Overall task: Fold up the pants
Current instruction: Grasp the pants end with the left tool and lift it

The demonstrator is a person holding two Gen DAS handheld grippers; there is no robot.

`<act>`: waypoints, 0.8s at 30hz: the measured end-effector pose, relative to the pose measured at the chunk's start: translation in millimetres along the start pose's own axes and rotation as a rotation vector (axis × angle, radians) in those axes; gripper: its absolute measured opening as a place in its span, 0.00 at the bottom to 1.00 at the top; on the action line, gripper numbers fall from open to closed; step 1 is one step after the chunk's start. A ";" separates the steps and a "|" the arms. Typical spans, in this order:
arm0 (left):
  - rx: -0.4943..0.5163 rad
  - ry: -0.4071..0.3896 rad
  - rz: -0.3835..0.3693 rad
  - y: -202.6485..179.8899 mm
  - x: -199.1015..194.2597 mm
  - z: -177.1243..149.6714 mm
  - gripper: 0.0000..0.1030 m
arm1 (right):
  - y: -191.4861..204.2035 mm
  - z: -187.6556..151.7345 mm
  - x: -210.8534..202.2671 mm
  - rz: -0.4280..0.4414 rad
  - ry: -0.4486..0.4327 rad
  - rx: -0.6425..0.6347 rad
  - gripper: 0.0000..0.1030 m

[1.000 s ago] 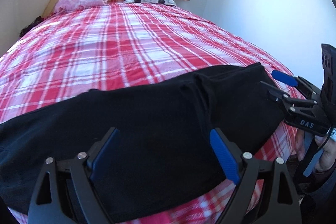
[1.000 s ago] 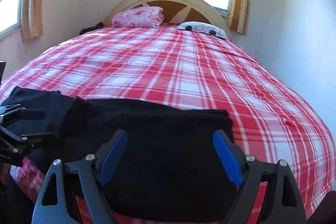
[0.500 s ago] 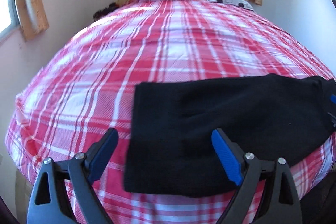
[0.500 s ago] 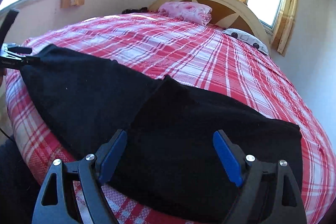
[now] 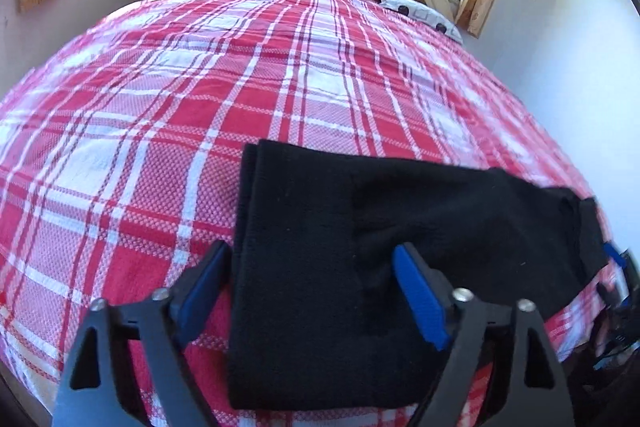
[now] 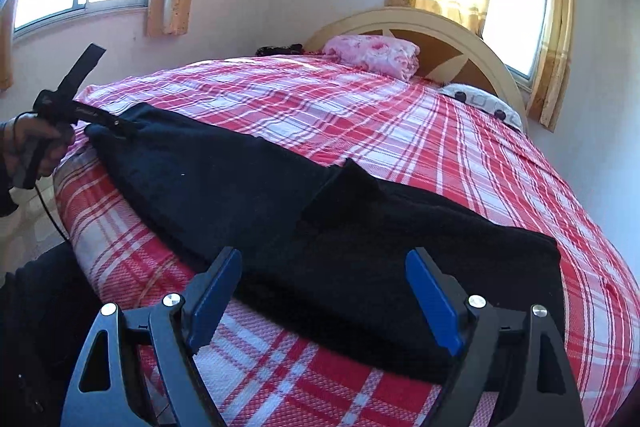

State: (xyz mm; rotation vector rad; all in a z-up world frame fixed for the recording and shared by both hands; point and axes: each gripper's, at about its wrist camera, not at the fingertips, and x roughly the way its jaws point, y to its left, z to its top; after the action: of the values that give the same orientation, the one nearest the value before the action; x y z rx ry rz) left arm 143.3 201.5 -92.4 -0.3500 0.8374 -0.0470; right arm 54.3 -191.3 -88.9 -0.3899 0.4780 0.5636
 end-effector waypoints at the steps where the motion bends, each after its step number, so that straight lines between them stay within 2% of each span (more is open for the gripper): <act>1: -0.036 -0.007 -0.016 5.8 -2.1 0.7 0.64 | 3.3 0.0 0.6 0.004 -0.003 -0.011 0.83; 3: -0.107 -0.007 -0.055 17.8 -6.1 1.7 0.54 | 10.6 0.7 3.2 0.012 -0.003 -0.033 0.83; 6: -0.143 -0.001 -0.087 25.0 -3.4 1.0 0.48 | 19.7 0.7 4.8 0.022 -0.010 -0.061 0.83; 8: -0.115 0.002 -0.080 21.0 -3.9 1.8 0.33 | 23.3 0.8 5.4 0.030 -0.011 -0.067 0.83; 9: -0.116 0.015 -0.104 19.8 -2.9 1.5 0.21 | 24.5 0.8 5.7 0.034 -0.009 -0.068 0.83; 10: -0.126 0.022 -0.127 17.8 -2.8 0.7 0.20 | 24.9 0.7 5.3 0.035 -0.009 -0.066 0.83; 12: -0.098 0.015 -0.115 12.0 -4.1 0.7 0.19 | 24.5 0.4 3.6 0.034 -0.013 -0.064 0.83; 14: -0.111 -0.002 -0.138 12.3 -8.5 0.9 0.19 | 21.9 1.2 1.9 0.036 -0.019 -0.057 0.83; 19: -0.195 -0.080 -0.282 11.7 -38.2 2.8 0.19 | 5.4 1.3 -6.1 0.007 -0.020 -0.053 0.83; 21: -0.198 -0.111 -0.356 -1.3 -51.9 6.9 0.19 | -4.3 0.2 -8.9 -0.019 -0.014 -0.049 0.83; 24: -0.150 -0.136 -0.420 -31.6 -68.3 18.7 0.19 | -27.1 -3.5 -13.7 -0.066 -0.005 -0.017 0.83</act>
State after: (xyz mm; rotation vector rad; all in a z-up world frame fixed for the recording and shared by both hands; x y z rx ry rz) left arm 114.2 189.3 -21.6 -0.6593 0.6232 -0.3492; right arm 58.9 -219.6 -78.7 -0.4185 0.4544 0.5050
